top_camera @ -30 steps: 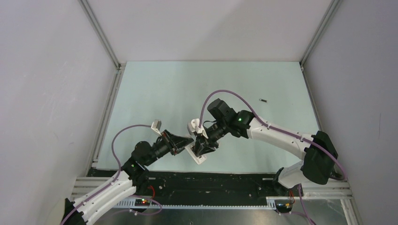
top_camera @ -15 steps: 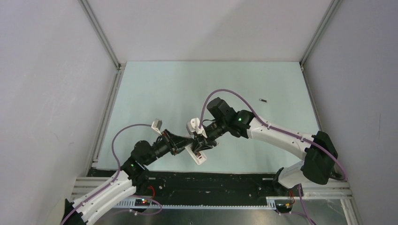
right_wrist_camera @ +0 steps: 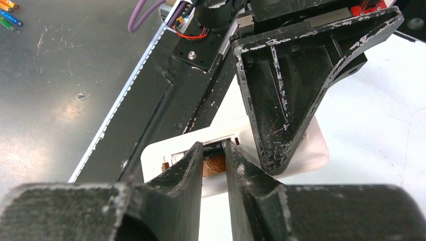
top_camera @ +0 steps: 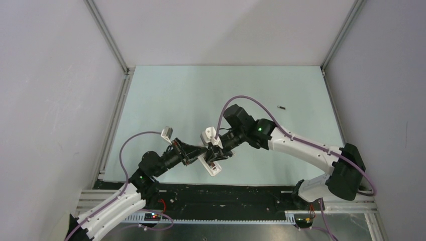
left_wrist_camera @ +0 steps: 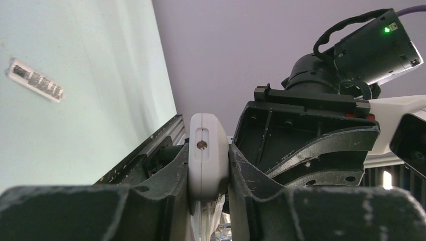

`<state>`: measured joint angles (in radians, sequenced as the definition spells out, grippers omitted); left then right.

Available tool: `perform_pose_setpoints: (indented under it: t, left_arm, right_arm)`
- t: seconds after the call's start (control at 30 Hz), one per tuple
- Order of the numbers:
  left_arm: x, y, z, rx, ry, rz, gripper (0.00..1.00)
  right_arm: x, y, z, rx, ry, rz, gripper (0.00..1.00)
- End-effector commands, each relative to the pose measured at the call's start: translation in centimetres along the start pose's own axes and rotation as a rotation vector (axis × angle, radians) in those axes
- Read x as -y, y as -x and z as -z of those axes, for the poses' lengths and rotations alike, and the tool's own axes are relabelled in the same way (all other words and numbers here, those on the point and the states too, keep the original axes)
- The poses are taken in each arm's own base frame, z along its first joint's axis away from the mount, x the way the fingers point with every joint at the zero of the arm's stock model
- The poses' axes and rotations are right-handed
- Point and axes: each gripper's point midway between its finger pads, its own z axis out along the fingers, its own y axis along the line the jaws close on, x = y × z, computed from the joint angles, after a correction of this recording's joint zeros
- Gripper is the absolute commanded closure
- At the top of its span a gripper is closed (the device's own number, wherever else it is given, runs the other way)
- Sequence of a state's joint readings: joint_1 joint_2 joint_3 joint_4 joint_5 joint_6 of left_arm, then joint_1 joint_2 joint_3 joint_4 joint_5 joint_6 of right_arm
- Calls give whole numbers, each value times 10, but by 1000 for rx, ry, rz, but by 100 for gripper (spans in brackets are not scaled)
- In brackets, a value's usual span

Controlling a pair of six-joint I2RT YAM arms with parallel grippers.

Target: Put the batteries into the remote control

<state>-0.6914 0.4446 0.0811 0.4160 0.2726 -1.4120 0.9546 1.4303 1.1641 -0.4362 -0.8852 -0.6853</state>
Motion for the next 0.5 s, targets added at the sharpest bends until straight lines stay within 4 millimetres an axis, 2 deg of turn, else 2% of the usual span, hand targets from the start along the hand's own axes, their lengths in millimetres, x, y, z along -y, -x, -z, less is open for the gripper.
perform_pose_setpoints:
  t: [0.0, 0.23, 0.4, 0.47]
  left_arm:
    - [81, -1, 10, -15, -279, -101, 100]
    - [65, -3, 11, -7, -264, -175, 100]
    - [62, -2, 14, 14, -284, -260, 100]
    - [56, -4, 15, 17, -286, -332, 100]
  right_arm:
    - [-4, 16, 7, 9, -32, 56, 73]
    - [-16, 59, 18, 111, -53, 139, 72]
    - [-21, 102, 32, 221, -106, 188, 67]
    - [-24, 110, 37, 255, -127, 184, 64]
